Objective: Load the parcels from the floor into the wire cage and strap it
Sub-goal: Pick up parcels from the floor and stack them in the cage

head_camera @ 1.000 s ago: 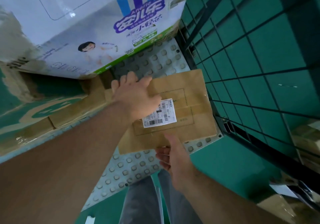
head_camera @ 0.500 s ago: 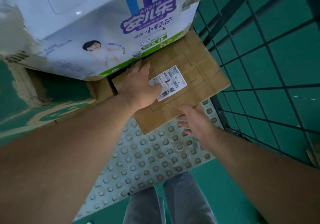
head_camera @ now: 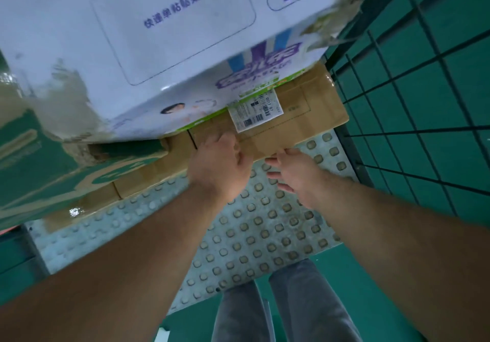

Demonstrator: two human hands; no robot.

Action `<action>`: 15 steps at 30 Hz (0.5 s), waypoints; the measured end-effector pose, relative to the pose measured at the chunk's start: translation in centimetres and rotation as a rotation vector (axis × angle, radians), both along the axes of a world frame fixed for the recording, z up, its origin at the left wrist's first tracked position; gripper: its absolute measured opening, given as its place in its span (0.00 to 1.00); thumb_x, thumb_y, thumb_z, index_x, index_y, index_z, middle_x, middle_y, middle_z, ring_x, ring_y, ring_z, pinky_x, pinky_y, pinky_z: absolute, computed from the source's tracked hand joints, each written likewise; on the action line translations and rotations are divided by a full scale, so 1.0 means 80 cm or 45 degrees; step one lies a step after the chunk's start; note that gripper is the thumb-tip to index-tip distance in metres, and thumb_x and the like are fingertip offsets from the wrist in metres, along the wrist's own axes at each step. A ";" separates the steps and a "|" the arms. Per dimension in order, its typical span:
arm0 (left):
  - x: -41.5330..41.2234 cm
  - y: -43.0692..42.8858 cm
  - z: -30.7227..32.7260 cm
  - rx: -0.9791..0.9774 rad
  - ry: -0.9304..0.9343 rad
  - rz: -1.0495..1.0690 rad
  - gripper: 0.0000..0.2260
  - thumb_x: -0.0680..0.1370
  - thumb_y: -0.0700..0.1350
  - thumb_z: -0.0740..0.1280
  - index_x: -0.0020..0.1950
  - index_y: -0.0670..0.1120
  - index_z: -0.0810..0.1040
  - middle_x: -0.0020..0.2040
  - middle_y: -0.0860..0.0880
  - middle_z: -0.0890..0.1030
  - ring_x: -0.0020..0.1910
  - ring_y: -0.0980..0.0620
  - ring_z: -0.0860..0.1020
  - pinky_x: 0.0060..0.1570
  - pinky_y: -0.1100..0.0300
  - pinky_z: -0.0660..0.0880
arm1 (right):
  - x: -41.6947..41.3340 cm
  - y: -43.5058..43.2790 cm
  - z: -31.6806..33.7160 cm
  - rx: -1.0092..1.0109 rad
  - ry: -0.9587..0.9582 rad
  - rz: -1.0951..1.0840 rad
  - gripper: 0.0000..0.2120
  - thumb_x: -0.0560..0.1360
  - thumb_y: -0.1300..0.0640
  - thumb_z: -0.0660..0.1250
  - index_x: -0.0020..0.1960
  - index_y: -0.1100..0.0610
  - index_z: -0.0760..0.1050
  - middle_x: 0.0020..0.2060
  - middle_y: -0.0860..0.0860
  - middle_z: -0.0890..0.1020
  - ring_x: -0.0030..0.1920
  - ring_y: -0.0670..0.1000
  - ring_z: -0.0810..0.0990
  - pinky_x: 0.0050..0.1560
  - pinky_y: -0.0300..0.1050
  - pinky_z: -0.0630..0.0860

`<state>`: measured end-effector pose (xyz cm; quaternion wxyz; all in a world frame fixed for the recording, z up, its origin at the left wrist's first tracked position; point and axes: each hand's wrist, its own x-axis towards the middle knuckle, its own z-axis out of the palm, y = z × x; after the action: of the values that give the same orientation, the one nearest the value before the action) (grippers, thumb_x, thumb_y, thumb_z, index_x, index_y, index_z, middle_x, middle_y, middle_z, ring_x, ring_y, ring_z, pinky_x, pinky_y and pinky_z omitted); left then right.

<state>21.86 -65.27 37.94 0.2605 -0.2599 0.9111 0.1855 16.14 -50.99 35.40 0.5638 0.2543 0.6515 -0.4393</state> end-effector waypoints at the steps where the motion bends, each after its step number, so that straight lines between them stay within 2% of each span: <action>1: 0.007 0.006 -0.001 0.039 -0.122 0.096 0.12 0.81 0.52 0.58 0.53 0.49 0.78 0.48 0.48 0.81 0.47 0.45 0.80 0.47 0.52 0.78 | -0.001 0.002 0.002 0.053 -0.025 -0.074 0.14 0.88 0.58 0.53 0.68 0.56 0.73 0.69 0.51 0.79 0.63 0.53 0.81 0.39 0.38 0.77; 3: 0.023 0.017 -0.004 0.287 -0.338 0.551 0.10 0.80 0.51 0.59 0.46 0.48 0.77 0.37 0.49 0.79 0.35 0.48 0.78 0.36 0.54 0.77 | -0.005 0.009 0.003 0.121 -0.035 -0.197 0.12 0.87 0.55 0.54 0.65 0.52 0.75 0.62 0.48 0.83 0.54 0.48 0.84 0.44 0.42 0.77; 4: 0.031 0.023 -0.006 0.403 -0.410 0.821 0.09 0.80 0.51 0.61 0.46 0.47 0.76 0.35 0.49 0.77 0.34 0.49 0.76 0.35 0.57 0.74 | -0.010 0.015 0.005 0.140 -0.028 -0.209 0.13 0.87 0.54 0.54 0.66 0.52 0.74 0.61 0.47 0.83 0.54 0.48 0.83 0.46 0.42 0.76; 5: 0.038 0.028 -0.009 0.514 -0.465 1.025 0.09 0.79 0.51 0.63 0.49 0.47 0.76 0.38 0.49 0.77 0.37 0.50 0.76 0.39 0.59 0.74 | -0.015 0.022 0.005 0.167 -0.015 -0.195 0.15 0.87 0.53 0.55 0.69 0.53 0.74 0.60 0.47 0.83 0.53 0.48 0.82 0.48 0.43 0.76; 6: 0.042 0.032 -0.010 0.618 -0.494 1.147 0.12 0.79 0.52 0.65 0.57 0.46 0.76 0.45 0.49 0.78 0.44 0.50 0.78 0.47 0.58 0.76 | -0.019 0.031 0.004 0.208 0.013 -0.178 0.15 0.86 0.52 0.57 0.69 0.54 0.74 0.56 0.48 0.84 0.52 0.48 0.83 0.50 0.44 0.77; 7: 0.045 0.033 -0.012 0.700 -0.481 1.277 0.18 0.78 0.52 0.66 0.65 0.46 0.75 0.53 0.48 0.79 0.52 0.48 0.79 0.56 0.54 0.78 | -0.021 0.039 0.004 0.228 0.039 -0.148 0.15 0.85 0.50 0.59 0.67 0.54 0.75 0.53 0.48 0.85 0.50 0.48 0.83 0.52 0.46 0.78; 8: 0.046 0.033 -0.013 0.744 -0.422 1.412 0.19 0.78 0.50 0.66 0.68 0.45 0.74 0.59 0.47 0.79 0.57 0.47 0.79 0.61 0.49 0.78 | -0.021 0.047 0.006 0.237 0.052 -0.111 0.14 0.85 0.50 0.60 0.65 0.55 0.76 0.52 0.49 0.85 0.50 0.49 0.83 0.55 0.48 0.78; 10: 0.044 0.028 -0.020 0.824 -0.271 1.683 0.07 0.78 0.42 0.65 0.55 0.44 0.78 0.59 0.48 0.79 0.58 0.48 0.79 0.63 0.46 0.78 | -0.020 0.058 0.013 0.251 0.056 -0.030 0.10 0.85 0.52 0.60 0.60 0.55 0.76 0.55 0.52 0.85 0.51 0.51 0.82 0.57 0.47 0.75; 11: 0.043 0.026 -0.021 0.849 -0.214 1.799 0.04 0.78 0.40 0.64 0.50 0.45 0.78 0.56 0.50 0.79 0.56 0.49 0.80 0.62 0.47 0.77 | -0.017 0.063 0.016 0.263 0.054 0.014 0.09 0.85 0.53 0.60 0.58 0.55 0.76 0.57 0.54 0.85 0.50 0.52 0.82 0.54 0.46 0.74; 13: 0.041 0.025 -0.024 0.853 -0.130 1.896 0.04 0.79 0.40 0.63 0.49 0.46 0.77 0.51 0.51 0.79 0.50 0.50 0.79 0.54 0.51 0.77 | -0.008 0.073 0.021 0.287 0.033 0.087 0.11 0.85 0.56 0.59 0.62 0.58 0.76 0.58 0.55 0.84 0.45 0.51 0.81 0.47 0.45 0.75; 15: 0.038 0.026 -0.027 0.792 -0.067 1.834 0.07 0.78 0.38 0.61 0.53 0.45 0.76 0.48 0.49 0.76 0.46 0.49 0.75 0.45 0.56 0.72 | 0.003 0.083 0.021 0.306 0.022 0.131 0.14 0.85 0.55 0.60 0.65 0.59 0.76 0.55 0.54 0.84 0.45 0.50 0.81 0.52 0.48 0.78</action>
<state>24.88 -63.20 35.76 0.1583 -0.7061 0.4179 0.5493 16.36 -44.37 37.11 0.5454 0.2826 0.7163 -0.3309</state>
